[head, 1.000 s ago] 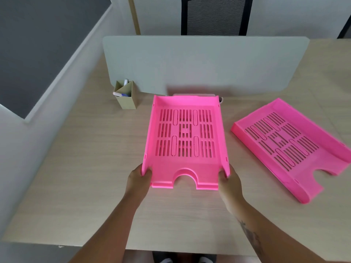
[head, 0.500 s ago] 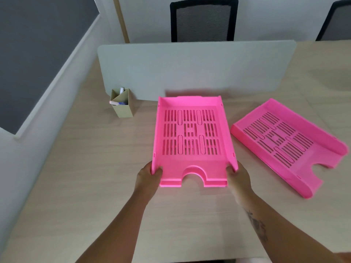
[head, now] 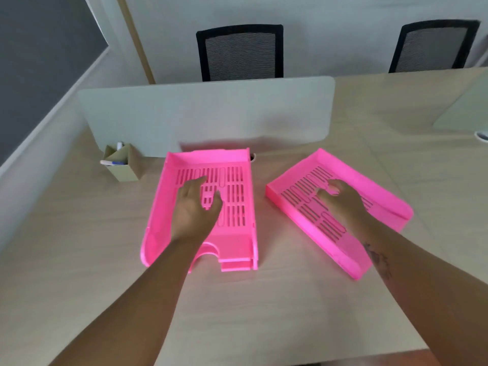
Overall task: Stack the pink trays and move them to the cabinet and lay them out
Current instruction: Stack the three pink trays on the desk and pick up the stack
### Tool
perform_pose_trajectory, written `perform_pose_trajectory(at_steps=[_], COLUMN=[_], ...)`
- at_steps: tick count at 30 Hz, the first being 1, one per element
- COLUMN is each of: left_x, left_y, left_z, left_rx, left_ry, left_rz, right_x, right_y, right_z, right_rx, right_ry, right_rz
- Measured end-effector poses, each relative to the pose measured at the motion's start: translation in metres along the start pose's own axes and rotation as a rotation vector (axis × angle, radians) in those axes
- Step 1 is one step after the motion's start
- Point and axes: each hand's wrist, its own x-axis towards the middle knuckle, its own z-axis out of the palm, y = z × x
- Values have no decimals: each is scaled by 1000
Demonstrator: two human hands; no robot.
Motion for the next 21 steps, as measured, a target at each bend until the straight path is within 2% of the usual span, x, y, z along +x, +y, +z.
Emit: perform_pose_trajectory(at_steps=[4,8,12,14,16,21], left_x=[-19,-55,-89,-102,-113,-130], left_y=[66,110,128,138,145,147], left_z=[64,126,178,196,214,248], left_rx=[-94,-182,-202,-266,-358,-411], left_ry=[-79,-182,-303,-362,-382,-398], left_rz=[-11,-140,-405,-586,-687,-672], right_x=[38,61,82,92,103,108], right_y=[37,83,129,145,160,177], right_z=[-58,-90,-103,-108,-112,-117], right_rx=[-184,-281,-392,-464,-511,-430], right_ry=[26,41,53,40,19,-12], right_rz=[-17,-31,-73,-84,-80,-4])
